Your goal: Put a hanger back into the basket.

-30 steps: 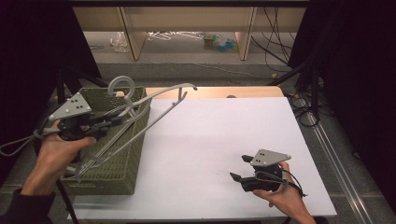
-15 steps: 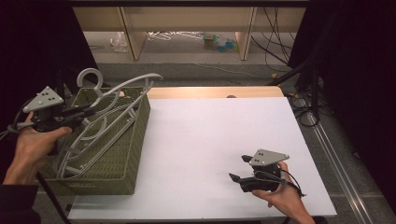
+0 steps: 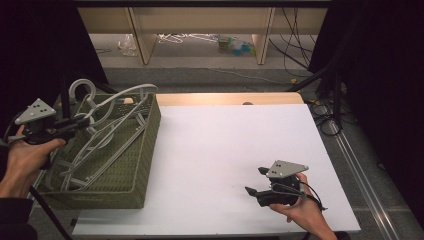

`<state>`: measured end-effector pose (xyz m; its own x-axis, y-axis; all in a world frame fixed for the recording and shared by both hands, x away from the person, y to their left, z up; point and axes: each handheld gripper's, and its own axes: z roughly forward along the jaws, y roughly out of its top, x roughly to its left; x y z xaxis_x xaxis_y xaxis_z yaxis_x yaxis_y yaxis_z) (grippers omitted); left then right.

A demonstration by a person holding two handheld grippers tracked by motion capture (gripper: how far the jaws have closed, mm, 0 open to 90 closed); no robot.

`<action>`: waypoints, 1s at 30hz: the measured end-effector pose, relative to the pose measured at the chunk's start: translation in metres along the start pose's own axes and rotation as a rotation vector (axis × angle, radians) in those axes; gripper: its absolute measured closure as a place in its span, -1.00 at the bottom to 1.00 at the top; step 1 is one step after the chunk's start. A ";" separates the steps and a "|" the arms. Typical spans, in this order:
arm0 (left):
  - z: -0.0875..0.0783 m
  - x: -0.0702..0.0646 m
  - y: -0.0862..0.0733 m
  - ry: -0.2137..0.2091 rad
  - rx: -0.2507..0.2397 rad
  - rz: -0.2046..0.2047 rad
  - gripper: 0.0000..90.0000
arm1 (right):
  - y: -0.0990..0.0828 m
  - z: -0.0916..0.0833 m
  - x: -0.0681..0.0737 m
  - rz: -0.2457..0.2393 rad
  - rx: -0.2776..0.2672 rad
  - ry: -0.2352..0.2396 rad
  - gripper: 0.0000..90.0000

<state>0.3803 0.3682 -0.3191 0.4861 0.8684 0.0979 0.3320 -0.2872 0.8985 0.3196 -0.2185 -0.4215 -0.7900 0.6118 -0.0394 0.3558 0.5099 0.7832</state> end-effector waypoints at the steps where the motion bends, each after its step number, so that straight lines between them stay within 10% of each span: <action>1: 0.000 0.001 -0.001 0.004 0.003 0.000 0.76 | 0.000 0.000 0.000 -0.001 -0.002 -0.001 -0.43; 30: 0.012 0.021 -0.027 0.004 0.068 -0.002 0.76 | -0.001 0.001 -0.002 0.001 0.003 0.001 -0.43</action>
<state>0.3912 0.3892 -0.3463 0.4819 0.8708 0.0980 0.3873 -0.3120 0.8676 0.3213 -0.2196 -0.4224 -0.7899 0.6121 -0.0378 0.3585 0.5109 0.7813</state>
